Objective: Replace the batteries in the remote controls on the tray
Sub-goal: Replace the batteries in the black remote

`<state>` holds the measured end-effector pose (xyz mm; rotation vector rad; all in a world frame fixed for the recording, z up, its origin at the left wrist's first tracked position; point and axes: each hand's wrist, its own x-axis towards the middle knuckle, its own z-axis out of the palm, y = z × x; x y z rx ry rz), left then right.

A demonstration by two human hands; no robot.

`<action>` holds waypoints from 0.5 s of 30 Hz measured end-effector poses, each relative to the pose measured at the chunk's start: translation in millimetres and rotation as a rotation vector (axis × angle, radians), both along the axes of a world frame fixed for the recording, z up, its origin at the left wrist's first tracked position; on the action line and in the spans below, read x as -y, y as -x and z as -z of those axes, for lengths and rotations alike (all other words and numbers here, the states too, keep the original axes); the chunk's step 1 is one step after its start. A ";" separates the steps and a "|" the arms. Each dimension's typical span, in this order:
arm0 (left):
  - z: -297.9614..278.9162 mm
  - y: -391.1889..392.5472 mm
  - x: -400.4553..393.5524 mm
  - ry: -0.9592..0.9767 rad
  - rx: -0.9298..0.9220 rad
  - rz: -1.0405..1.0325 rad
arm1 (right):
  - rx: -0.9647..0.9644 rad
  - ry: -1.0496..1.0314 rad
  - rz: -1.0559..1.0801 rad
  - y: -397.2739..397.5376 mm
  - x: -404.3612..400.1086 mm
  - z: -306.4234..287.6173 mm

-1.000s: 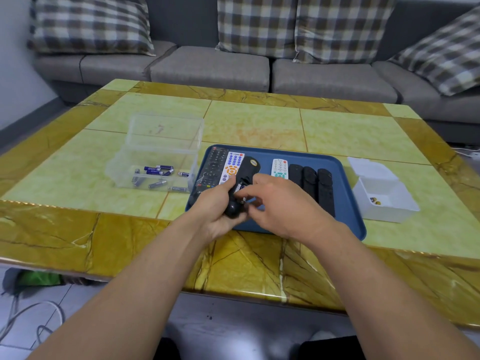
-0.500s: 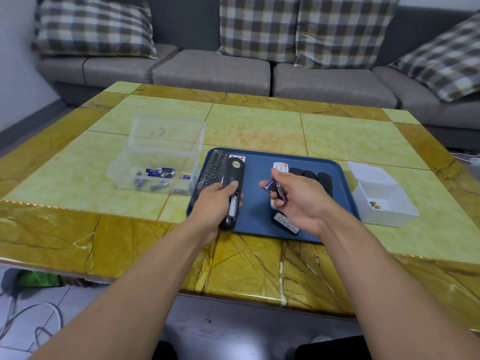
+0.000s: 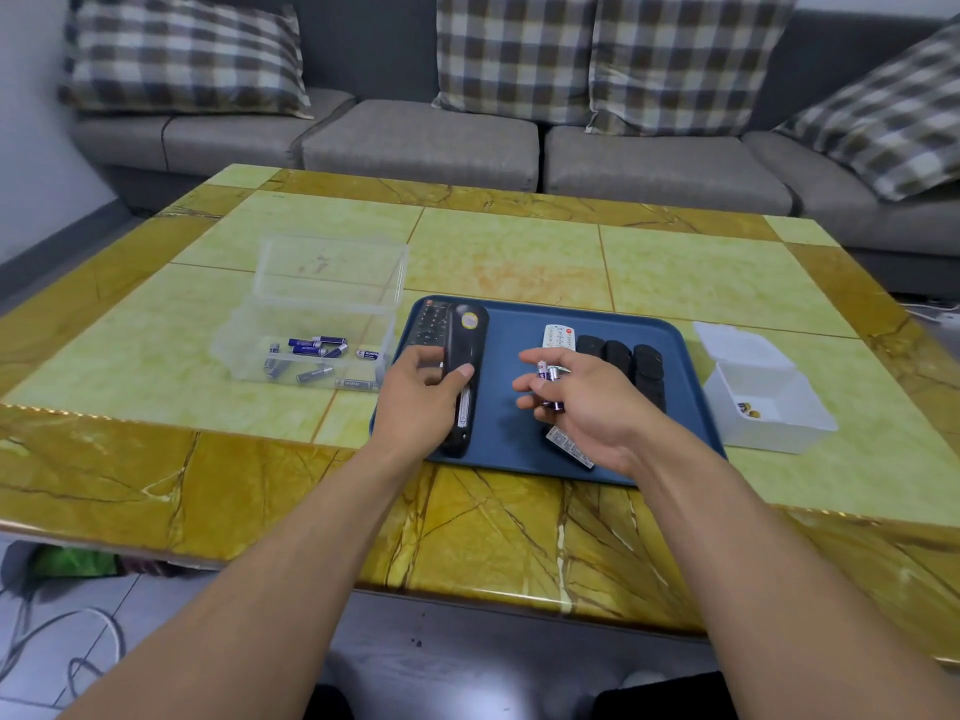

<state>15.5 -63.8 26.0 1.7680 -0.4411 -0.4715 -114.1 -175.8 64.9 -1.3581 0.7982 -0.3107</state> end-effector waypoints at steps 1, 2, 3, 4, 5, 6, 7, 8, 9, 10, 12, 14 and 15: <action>1.1 -1.6 -0.2 -0.014 0.015 -0.003 | -0.011 0.037 -0.014 -0.1 -0.3 1.8; 1.5 -2.8 -0.8 -0.029 0.046 -0.003 | -0.013 0.064 -0.023 -0.3 -0.2 3.6; 2.4 -4.5 -1.5 -0.049 0.089 -0.004 | -0.008 0.082 -0.029 -0.3 -0.1 5.4; 2.5 -6.1 -2.2 -0.072 0.140 -0.002 | -0.002 0.098 -0.035 -0.2 0.9 6.9; 3.3 -7.6 -2.8 -0.100 0.186 0.001 | 0.001 0.115 -0.042 0.4 2.0 8.0; 3.9 -8.6 -3.7 -0.137 0.227 0.001 | -0.002 0.129 -0.049 1.0 3.2 9.1; 4.4 -9.6 -4.7 -0.173 0.264 -0.001 | -0.004 0.136 -0.055 1.8 3.7 9.4; 5.0 -10.6 -5.9 -0.202 0.287 0.002 | -0.004 0.137 -0.060 2.1 3.8 10.0; 6.2 -12.0 -6.9 -0.223 0.296 0.008 | -0.007 0.139 -0.070 2.4 3.3 10.4; 7.0 -12.6 -7.5 -0.241 0.298 0.013 | -0.021 0.151 -0.087 2.6 2.6 11.1; 6.9 -12.5 -8.1 -0.275 0.287 0.008 | -0.066 0.215 -0.120 2.9 1.3 12.2; 7.1 -13.5 -8.5 -0.301 0.275 -0.002 | -0.082 0.277 -0.121 3.0 1.5 12.5; 7.7 -13.9 -8.5 -0.308 0.277 0.001 | -0.072 0.288 -0.109 3.1 1.9 12.5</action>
